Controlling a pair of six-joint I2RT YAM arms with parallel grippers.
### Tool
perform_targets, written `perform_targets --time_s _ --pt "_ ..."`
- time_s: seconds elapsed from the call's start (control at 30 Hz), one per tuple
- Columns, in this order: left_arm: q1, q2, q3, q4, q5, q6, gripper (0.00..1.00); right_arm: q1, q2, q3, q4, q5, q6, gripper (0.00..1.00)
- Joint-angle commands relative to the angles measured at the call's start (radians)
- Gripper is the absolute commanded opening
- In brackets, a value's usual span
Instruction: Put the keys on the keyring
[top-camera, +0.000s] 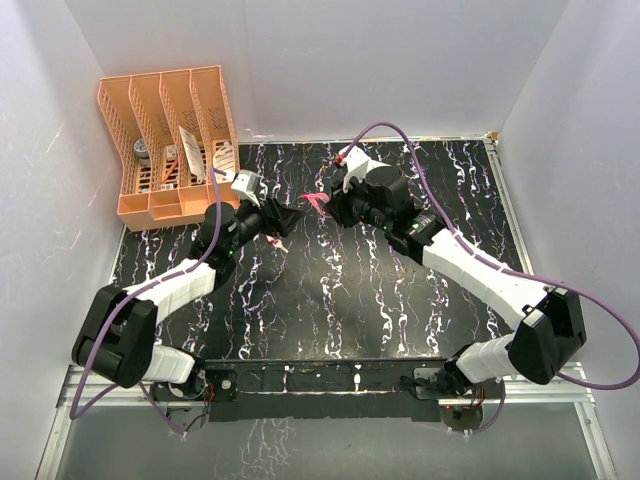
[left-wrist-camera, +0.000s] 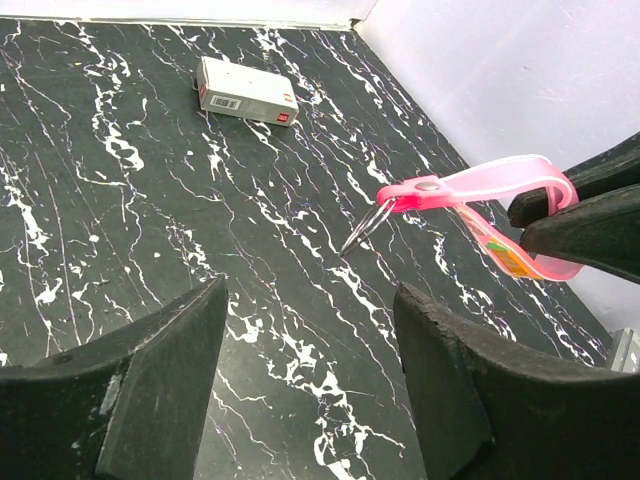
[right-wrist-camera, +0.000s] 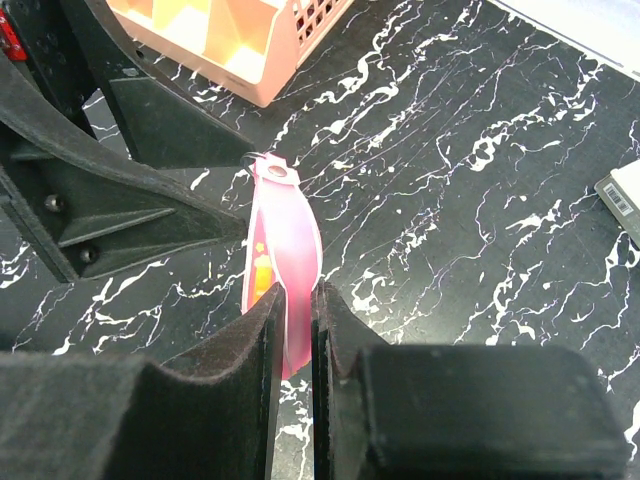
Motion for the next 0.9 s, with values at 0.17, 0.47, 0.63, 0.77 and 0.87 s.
perform_targets --time_s 0.17,0.47,0.63,0.77,0.87 --pt "-0.013 0.001 0.028 0.107 -0.008 0.039 0.62 -0.002 -0.057 -0.012 0.031 -0.041 -0.011 0.13" --pt "-0.018 0.022 0.027 0.164 -0.002 0.050 0.42 -0.002 -0.059 -0.014 0.023 -0.042 -0.011 0.13" --pt "-0.019 0.022 0.021 0.173 0.000 0.046 0.30 -0.002 -0.060 -0.015 0.023 -0.040 -0.011 0.13" --pt "-0.020 0.021 0.014 0.184 0.004 0.047 0.21 -0.002 -0.059 -0.017 0.025 -0.034 -0.012 0.13" --pt "-0.021 0.013 0.009 0.195 0.006 0.045 0.11 -0.004 -0.051 -0.016 0.021 -0.013 -0.011 0.13"
